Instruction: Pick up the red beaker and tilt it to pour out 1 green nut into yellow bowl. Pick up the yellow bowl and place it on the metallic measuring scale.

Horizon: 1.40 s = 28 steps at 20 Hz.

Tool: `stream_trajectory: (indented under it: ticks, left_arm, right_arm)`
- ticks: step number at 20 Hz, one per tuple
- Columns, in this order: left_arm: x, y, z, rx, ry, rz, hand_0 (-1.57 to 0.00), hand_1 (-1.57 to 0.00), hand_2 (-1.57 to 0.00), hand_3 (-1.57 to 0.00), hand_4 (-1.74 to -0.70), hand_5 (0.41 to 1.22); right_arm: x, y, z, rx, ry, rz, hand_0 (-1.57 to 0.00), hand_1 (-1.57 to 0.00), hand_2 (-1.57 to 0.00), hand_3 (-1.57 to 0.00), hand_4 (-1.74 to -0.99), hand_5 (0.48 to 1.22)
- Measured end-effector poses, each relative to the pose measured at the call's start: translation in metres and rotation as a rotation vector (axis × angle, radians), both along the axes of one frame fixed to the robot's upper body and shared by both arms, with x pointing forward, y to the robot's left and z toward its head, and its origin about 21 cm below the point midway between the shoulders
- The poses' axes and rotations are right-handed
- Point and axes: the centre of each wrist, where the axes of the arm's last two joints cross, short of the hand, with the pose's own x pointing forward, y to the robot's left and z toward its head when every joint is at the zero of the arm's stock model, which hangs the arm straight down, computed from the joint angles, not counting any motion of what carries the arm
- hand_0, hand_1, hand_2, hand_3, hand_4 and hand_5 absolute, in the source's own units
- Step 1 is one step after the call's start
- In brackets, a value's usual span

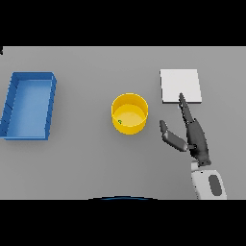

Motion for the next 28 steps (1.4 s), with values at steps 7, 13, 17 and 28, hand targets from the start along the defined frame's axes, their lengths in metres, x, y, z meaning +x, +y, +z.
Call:
stream_trajectory:
  ticks: [7,13,17,28]
  left_arm:
    - [-0.047,-0.009,-0.045,-0.088,0.045,0.070,-1.57,-1.57,-1.57,-1.39,-1.74,1.150]
    - [-0.083,-0.022,-0.047,-0.138,0.154,-0.024,-1.57,-1.54,-1.49,-1.24,-1.31,0.774]
    - [-0.096,-0.016,-0.041,-0.127,0.206,-0.235,-0.80,-0.71,-0.67,-0.57,-0.87,0.682]
    - [-0.090,-0.018,-0.050,-0.011,0.213,-0.245,-0.07,-0.06,-0.06,-0.05,-0.71,0.658]
  right_arm:
    - [0.002,-0.002,-0.001,-0.002,-0.002,-0.014,0.00,0.00,0.00,0.00,-1.177,0.686]
    - [0.001,0.000,-0.002,0.002,-0.005,-0.002,0.00,0.00,0.00,0.00,-1.163,0.671]
    - [0.000,-0.002,0.000,-0.004,-0.010,-0.009,0.00,0.00,0.00,0.00,-1.156,0.673]
    - [-0.003,-0.002,-0.003,-0.020,0.012,-0.011,0.00,0.00,0.00,0.00,-1.175,0.672]
